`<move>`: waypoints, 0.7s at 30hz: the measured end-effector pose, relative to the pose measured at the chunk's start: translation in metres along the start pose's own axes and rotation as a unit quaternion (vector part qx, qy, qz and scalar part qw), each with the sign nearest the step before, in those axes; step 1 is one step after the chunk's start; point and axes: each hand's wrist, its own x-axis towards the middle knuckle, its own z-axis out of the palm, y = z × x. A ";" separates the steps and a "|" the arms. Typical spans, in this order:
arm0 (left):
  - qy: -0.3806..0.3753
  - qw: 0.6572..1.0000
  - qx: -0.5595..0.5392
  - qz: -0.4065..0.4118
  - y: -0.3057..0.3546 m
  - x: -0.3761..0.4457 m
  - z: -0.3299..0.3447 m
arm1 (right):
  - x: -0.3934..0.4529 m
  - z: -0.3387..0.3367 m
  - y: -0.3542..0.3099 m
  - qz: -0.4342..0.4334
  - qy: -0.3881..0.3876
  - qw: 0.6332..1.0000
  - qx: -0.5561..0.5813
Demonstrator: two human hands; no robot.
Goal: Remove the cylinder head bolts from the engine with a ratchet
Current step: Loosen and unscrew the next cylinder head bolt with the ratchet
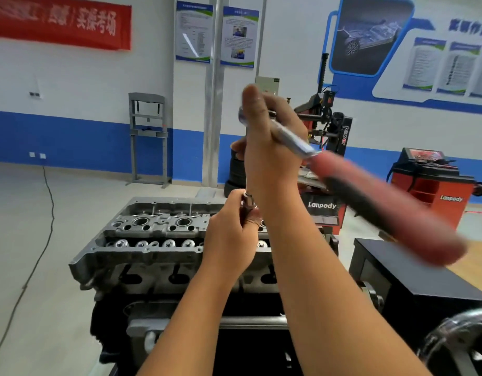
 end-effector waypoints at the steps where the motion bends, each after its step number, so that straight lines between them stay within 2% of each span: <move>1: -0.024 1.000 0.001 -0.006 -0.001 0.001 -0.002 | 0.000 0.000 -0.001 0.056 -0.018 0.996 0.072; 4: -0.055 0.998 -0.005 -0.036 -0.003 0.003 -0.006 | 0.008 -0.014 -0.005 0.183 -0.048 0.957 0.221; 6: -0.038 0.998 0.015 -0.042 -0.002 0.003 -0.002 | 0.012 -0.022 -0.008 0.211 -0.048 0.944 0.251; 7: -0.024 0.998 0.033 -0.037 -0.001 0.002 0.000 | 0.011 -0.022 -0.008 0.201 -0.037 0.950 0.238; 9: 0.008 0.998 0.062 -0.030 -0.001 0.001 0.005 | 0.006 -0.018 -0.007 0.115 0.006 0.981 0.159; 11: 0.028 0.997 0.067 -0.025 0.002 -0.001 0.008 | 0.000 -0.011 -0.004 -0.016 0.052 0.997 0.047; 13: 0.040 0.999 0.021 -0.020 0.005 -0.001 0.008 | -0.001 -0.008 0.002 -0.119 0.069 0.984 -0.111; 14: 0.042 0.999 -0.005 -0.015 0.005 0.000 0.007 | -0.001 -0.005 0.002 -0.148 0.061 0.973 -0.165; 15: 0.030 0.999 -0.018 -0.009 0.003 0.001 0.003 | -0.002 -0.002 0.001 -0.143 0.040 0.974 -0.171; 17: -0.026 0.999 -0.023 -0.018 -0.002 0.004 -0.006 | -0.004 0.002 -0.005 -0.038 -0.020 0.998 -0.037; 18: -0.057 0.997 -0.032 -0.034 -0.005 0.005 -0.009 | -0.001 -0.001 -0.007 0.034 -0.036 0.997 0.059; 21: -0.068 0.997 -0.006 -0.046 -0.004 0.005 -0.008 | 0.008 -0.015 -0.011 0.205 -0.056 0.953 0.218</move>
